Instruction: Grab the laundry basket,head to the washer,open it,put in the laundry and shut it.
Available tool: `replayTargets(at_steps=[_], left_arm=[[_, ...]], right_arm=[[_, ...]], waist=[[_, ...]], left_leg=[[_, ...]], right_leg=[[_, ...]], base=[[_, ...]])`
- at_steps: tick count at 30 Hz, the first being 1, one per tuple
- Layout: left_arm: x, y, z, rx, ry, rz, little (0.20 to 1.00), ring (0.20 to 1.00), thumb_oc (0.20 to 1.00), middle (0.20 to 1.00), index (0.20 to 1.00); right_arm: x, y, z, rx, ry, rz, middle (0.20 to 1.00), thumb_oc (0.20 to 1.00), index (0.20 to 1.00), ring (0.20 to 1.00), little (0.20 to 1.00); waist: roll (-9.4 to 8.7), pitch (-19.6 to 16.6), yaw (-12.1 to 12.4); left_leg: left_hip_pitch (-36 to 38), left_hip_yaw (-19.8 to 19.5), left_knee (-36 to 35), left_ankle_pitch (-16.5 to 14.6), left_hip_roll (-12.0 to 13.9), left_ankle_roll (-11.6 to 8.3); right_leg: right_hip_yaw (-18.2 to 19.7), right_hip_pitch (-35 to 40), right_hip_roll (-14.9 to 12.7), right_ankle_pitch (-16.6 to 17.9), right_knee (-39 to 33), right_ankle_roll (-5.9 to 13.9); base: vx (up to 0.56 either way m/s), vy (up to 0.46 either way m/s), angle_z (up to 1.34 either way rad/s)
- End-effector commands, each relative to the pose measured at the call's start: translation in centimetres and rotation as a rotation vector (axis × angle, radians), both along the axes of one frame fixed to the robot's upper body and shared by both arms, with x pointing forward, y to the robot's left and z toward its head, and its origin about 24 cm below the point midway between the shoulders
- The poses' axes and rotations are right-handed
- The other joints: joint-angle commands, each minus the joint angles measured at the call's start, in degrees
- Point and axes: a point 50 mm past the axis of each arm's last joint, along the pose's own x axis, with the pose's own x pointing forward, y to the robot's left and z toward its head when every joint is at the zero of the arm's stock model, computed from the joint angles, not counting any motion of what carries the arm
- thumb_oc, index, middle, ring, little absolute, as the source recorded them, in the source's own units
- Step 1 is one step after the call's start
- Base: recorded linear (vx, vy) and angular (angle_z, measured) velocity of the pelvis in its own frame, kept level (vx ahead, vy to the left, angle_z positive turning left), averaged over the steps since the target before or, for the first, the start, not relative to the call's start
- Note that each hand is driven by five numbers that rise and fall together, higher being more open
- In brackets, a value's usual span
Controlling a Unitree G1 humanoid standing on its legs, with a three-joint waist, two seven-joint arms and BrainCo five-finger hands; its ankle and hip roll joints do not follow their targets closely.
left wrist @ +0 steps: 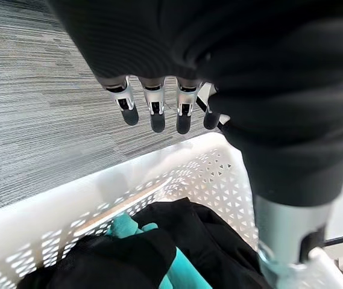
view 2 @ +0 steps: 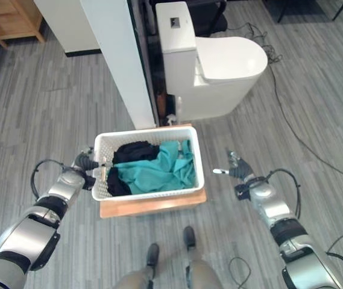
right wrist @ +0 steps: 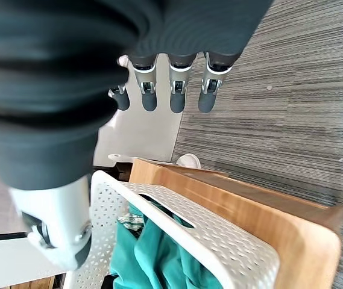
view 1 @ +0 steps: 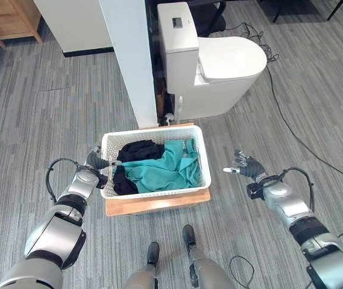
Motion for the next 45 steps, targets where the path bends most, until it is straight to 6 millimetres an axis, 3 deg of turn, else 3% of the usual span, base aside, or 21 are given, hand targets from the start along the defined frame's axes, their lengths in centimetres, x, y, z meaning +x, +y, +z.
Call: replayTargets(at_steps=[1, 13, 15, 32, 45], left_arm=[[1.3, -1.0, 1.6, -0.011, -0.067, 0.001, 1.0, 1.0, 1.0, 1.0, 1.0], [1.4, -1.4, 1.4, -0.009, -0.054, -0.006, 1.0, 1.0, 1.0, 1.0, 1.0], [1.7, -1.5, 1.7, -0.057, -0.071, 0.025, 1.0, 1.0, 1.0, 1.0, 1.0], [2.2, -1.9, 2.4, -0.042, -0.066, 0.038, 1.0, 1.0, 1.0, 1.0, 1.0], [2.9, -2.6, 3.4, -0.046, -0.103, 0.04, 1.0, 1.0, 1.0, 1.0, 1.0]], right_arm=[[0.8, -0.6, 1.2, -0.001, -0.056, -0.03, 1.0, 1.0, 1.0, 1.0, 1.0], [1.4, -0.2, 1.0, -0.01, -0.036, -0.028, 1.0, 1.0, 1.0, 1.0, 1.0], [3.0, 1.5, 0.9, 0.014, -0.014, -0.04, 1.0, 1.0, 1.0, 1.0, 1.0], [4.2, 0.8, 0.7, -0.042, 0.031, -0.134, 1.0, 1.0, 1.0, 1.0, 1.0], [5.4, 2.0, 3.1, 0.014, -0.092, -0.163, 1.0, 1.0, 1.0, 1.0, 1.0]], waist=[[0.92, -1.2, 1.5], [0.78, -1.0, 1.6], [0.14, 0.2, 2.2], [-0.93, 2.3, 3.2], [-0.61, 3.1, 3.3]], left_leg=[[-1.6, -3.3, 0.0, -0.5, 0.6, -0.72], [-2.3, -3.4, 0.0, -0.3, 0.5, -0.69], [-4.2, -3.7, 0.0, 0.5, 0.5, -0.85], [-7.7, -5.2, 0.0, 1.7, 0.4, -1.26], [-9.5, -5.5, 0.0, 2.0, 0.3, -1.42]], right_leg=[[-1.3, 3.4, -4.2, -6.6, 0.1, 6.76], [-1.5, 2.9, -4.2, -6.3, 0.1, 6.74], [-1.9, 1.2, -4.1, -5.7, 0.1, 6.81], [-3.2, -1.3, -4.1, -5.2, 0.1, 6.82], [-3.3, -3.0, -4.3, -5.0, 0.1, 6.83]], base=[[0.0, 0.0, 0.0], [0.0, 0.0, 0.0], [0.0, 0.007, -0.02], [0.01, 0.003, 0.05], [0.0, 0.0, 0.0]])
